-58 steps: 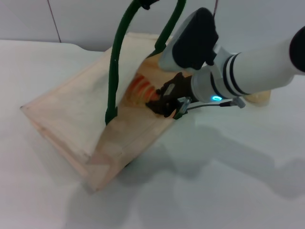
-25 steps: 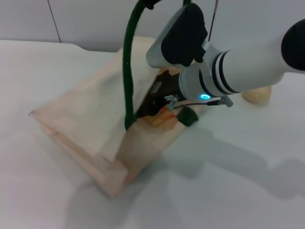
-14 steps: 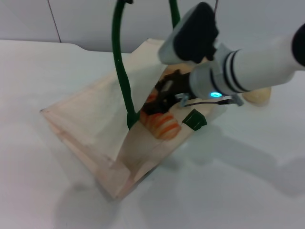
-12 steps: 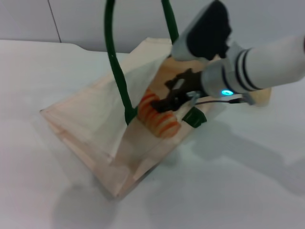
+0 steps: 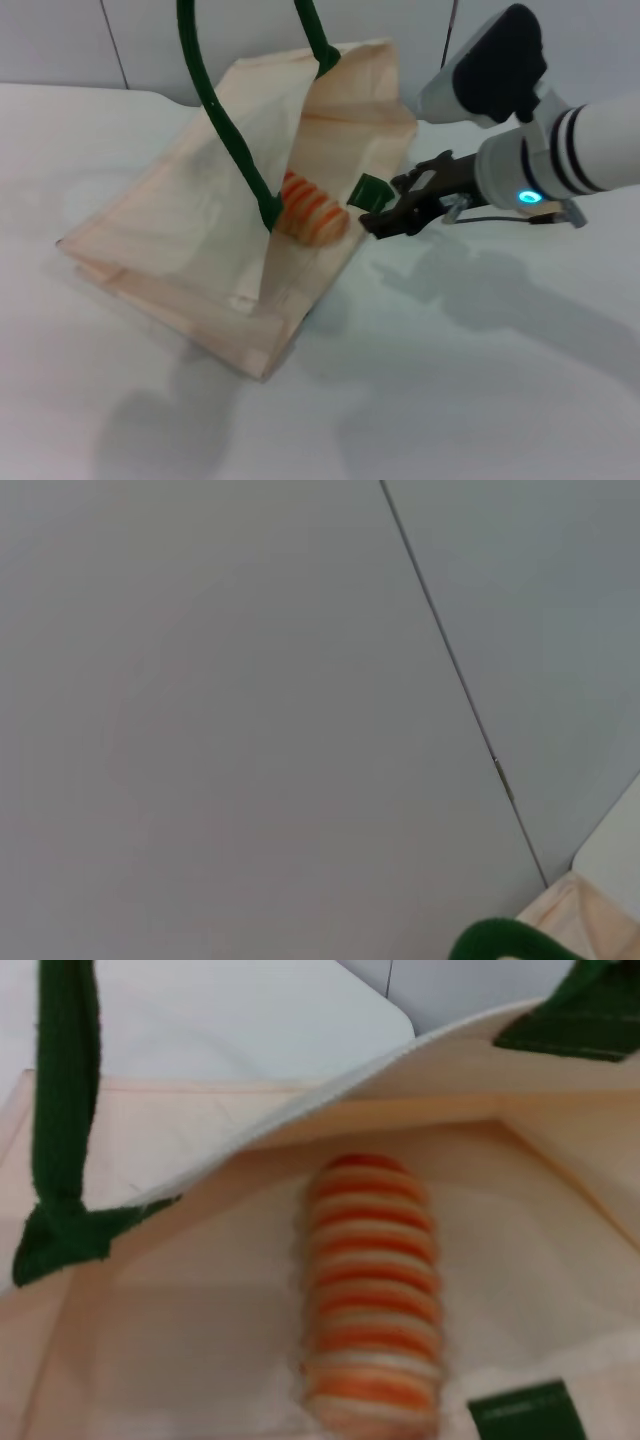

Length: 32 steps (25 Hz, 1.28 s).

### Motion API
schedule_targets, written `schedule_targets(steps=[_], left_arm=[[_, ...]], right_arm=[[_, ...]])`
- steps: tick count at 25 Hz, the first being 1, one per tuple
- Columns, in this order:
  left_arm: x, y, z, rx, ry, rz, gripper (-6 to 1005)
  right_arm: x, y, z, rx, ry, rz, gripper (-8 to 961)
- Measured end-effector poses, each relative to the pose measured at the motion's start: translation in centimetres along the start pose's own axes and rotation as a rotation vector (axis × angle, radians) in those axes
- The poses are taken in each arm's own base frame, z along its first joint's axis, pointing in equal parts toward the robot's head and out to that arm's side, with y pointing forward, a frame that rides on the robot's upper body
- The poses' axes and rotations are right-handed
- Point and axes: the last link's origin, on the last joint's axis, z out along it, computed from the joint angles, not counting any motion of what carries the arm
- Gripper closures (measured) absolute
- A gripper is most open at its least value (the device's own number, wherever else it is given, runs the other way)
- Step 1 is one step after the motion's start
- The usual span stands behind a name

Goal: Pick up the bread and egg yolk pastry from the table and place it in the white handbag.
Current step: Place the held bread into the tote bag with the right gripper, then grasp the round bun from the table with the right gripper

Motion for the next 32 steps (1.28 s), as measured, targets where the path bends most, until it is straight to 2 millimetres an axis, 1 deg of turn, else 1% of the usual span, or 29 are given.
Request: schedule_targets(steps=[7,12,17,18,19,24,32], left_arm=[[-0.1,0.2,0.1,-0.011,-0.003,-0.004,878],[-0.3,0.6,0.3,-0.021,-0.01,-0.003,878],[-0.1,1.0,0.2,-0.045,0.002,-0.005,878],[0.0,1.2,0.3,-0.051,0.005,-0.002,878],[0.0,1.2,0.3,-0.051,0.005,-0.002,878],[0.1,1.2,0.4,-0.053,0.007,0.004,878],[0.1,1.2,0.4,-0.052,0.005,0.006,879]], right_arm=[[0.4,-2.5,-2.2,0.096,-0.012,0.031,234],[0.6,-4.1,-3.2,0.156,-0.022,0.051,233],[1.5,-5.9,-3.9,0.222,-0.002,0.073,232],[2.1,-6.5,-4.1,0.243,0.014,0.091,232],[2.1,-6.5,-4.1,0.243,0.014,0.091,231],[3.4,-7.7,-4.6,0.306,0.073,0.127,230],[4.6,-8.3,-4.7,0.337,0.124,0.146,221]])
